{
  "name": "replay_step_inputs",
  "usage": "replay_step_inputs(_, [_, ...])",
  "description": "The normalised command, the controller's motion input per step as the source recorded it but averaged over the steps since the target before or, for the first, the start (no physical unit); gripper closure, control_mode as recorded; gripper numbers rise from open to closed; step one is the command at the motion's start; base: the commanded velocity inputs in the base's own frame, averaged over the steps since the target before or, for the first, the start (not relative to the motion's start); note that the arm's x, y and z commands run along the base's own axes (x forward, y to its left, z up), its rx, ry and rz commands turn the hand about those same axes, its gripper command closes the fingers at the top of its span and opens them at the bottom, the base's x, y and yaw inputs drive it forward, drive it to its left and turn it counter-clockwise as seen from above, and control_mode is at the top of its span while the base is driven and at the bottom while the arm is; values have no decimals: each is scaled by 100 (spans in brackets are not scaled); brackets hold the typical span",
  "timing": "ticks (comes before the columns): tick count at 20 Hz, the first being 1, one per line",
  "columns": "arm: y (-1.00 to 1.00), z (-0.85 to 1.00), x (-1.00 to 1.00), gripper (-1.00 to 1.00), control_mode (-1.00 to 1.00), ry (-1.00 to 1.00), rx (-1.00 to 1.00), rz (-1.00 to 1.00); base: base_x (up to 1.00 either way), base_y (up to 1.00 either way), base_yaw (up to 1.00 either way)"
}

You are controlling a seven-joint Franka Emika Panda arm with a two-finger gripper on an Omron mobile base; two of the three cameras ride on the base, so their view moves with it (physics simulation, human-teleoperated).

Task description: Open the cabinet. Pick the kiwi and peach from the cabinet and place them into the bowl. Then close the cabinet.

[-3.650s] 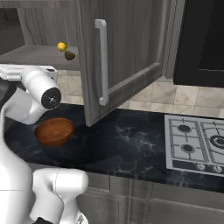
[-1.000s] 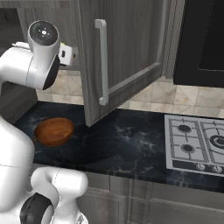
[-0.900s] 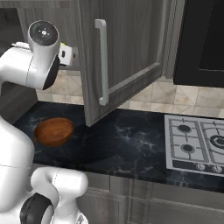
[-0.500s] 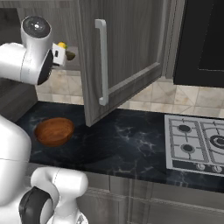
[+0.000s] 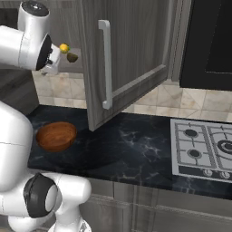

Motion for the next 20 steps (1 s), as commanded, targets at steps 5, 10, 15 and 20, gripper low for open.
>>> replay_step_inputs(5, [8, 0, -7, -100, -100, 20, 0, 1, 0, 0, 0])
replay_step_inputs(10, [1, 0, 0, -100, -100, 6, 0, 0, 0, 0, 0])
replay_step_inputs(15, [0, 0, 0, -100, -100, 0, 0, 0, 0, 0, 0])
replay_step_inputs(20, [0, 0, 0, -100, -100, 0, 0, 0, 0, 0, 0])
